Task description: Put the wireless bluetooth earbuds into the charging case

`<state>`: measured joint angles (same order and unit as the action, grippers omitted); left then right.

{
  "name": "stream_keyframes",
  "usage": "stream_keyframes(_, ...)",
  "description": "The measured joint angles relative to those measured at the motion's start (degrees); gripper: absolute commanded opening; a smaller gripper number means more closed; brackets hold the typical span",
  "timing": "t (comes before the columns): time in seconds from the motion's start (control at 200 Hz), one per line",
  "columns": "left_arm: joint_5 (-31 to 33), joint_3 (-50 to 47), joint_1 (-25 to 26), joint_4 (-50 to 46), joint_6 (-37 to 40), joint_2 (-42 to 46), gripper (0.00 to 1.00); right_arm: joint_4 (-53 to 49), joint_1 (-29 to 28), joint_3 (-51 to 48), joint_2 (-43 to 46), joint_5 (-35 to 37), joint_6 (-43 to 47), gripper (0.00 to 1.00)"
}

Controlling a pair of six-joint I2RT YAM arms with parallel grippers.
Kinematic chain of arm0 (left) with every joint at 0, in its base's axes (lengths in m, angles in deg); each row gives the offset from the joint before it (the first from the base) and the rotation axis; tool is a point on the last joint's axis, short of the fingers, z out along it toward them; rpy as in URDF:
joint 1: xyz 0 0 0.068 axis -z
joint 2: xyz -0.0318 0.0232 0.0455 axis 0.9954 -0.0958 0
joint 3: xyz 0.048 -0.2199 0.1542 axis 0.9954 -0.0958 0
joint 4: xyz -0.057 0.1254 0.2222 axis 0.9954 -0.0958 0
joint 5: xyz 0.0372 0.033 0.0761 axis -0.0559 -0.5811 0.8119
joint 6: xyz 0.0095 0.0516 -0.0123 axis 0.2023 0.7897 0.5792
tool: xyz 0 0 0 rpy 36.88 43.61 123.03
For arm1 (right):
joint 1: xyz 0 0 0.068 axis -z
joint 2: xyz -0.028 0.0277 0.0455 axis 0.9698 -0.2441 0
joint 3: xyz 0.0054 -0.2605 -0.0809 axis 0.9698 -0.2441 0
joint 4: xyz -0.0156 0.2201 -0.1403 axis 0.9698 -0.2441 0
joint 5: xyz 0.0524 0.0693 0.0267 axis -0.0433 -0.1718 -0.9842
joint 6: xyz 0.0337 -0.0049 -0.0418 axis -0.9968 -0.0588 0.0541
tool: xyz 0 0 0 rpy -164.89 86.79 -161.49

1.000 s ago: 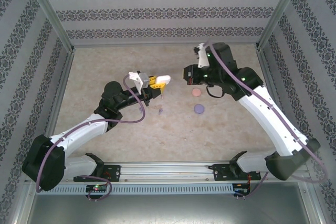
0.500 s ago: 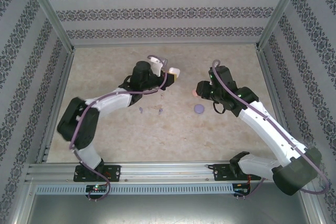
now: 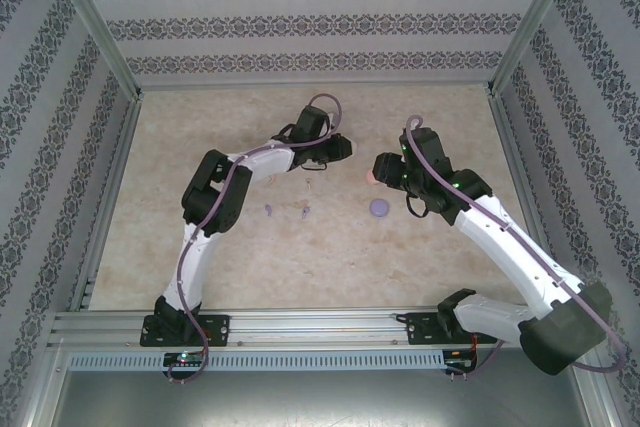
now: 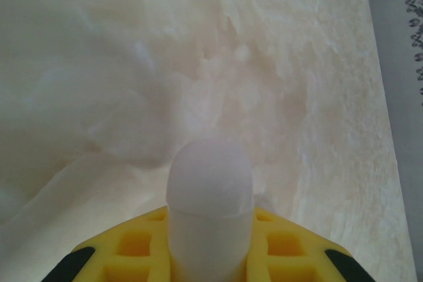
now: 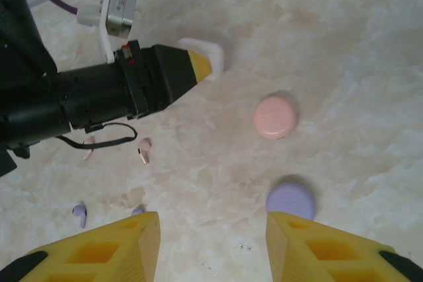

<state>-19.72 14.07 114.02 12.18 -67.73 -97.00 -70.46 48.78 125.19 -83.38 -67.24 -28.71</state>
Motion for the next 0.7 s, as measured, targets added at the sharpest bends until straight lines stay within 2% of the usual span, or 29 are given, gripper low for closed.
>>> stream_keyframes(0.18, 0.0, 7.7, -0.4, -7.5, -2.0, -4.6, 0.33, 0.4, 0.0, -1.2, -0.1, -0.1, 0.0, 0.54)
stream_keyframes(0.3, 0.0, 11.3, -1.1, -12.7, -2.1, -6.4, 0.42, 0.3, 0.1, -1.9, -0.1, -0.2, 0.0, 0.6)
stream_keyframes(0.415, 0.0, 12.4, -2.1, -16.5, -2.0, -6.4, 0.46, -0.1, 0.6, -2.2, -0.1, -0.1, -0.1, 0.66)
stream_keyframes(0.45, 0.0, 12.5, -2.4, -17.2, -1.8, -6.4, 0.51, -0.4, 0.7, -2.2, -0.1, 0.0, 0.0, 0.69)
stream_keyframes(0.6, 0.0, 12.3, -3.5, -20.3, -0.5, -4.9, 0.54, -1.6, 1.3, -2.2, -0.2, 0.4, 0.2, 0.77)
stream_keyframes(0.699, 0.1, 9.6, -4.5, -21.2, 0.4, -1.1, 0.55, -1.9, 2.3, -2.2, -1.2, 0.4, 0.7, 0.78)
